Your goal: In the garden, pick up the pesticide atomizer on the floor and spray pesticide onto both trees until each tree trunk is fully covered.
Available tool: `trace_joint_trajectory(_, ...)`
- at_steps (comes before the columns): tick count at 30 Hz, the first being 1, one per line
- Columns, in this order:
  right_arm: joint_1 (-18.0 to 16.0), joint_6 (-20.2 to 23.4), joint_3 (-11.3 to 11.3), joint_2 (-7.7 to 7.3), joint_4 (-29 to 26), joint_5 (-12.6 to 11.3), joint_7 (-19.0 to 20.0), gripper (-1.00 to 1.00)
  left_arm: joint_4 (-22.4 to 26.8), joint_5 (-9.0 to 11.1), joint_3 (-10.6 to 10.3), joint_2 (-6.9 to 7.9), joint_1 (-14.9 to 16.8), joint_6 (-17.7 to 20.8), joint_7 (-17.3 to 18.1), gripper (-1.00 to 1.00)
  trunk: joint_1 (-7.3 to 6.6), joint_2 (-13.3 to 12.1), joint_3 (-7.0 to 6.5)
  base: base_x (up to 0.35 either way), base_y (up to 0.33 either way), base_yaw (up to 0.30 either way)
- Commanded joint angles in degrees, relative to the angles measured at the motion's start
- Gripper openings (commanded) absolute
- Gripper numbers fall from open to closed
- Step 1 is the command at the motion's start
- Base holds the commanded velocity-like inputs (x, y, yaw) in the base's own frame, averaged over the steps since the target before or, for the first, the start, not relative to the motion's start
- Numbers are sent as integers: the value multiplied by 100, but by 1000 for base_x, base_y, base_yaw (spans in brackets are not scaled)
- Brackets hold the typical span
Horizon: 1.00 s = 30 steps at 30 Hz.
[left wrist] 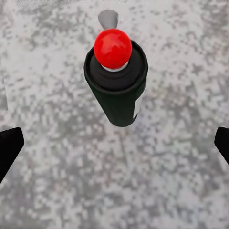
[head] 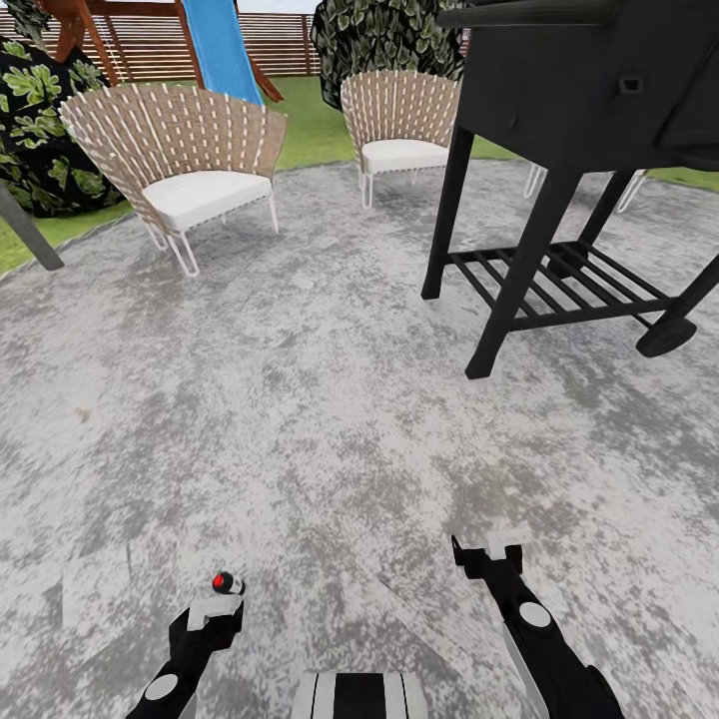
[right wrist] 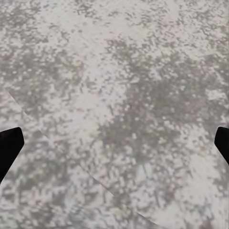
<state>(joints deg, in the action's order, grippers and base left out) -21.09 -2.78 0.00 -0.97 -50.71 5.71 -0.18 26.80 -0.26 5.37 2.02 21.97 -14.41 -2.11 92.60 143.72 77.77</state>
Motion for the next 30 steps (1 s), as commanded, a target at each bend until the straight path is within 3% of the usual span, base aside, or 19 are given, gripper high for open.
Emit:
trace_joint_trajectory(1,0,2,0,0,-2,0,0,100,-1,0,1,0,0,0,0,100,0,0,0,121,0,0)
trace_joint_trajectory(24,0,-1,0,0,-1,0,0,100,0,0,1,0,-6,-8,0,100,0,0,0,43,0,1)
trace_joint_trajectory(30,0,0,0,0,-5,0,0,100,0,0,-7,0,-8,-9,6,100,0,0,0,1,0,159)
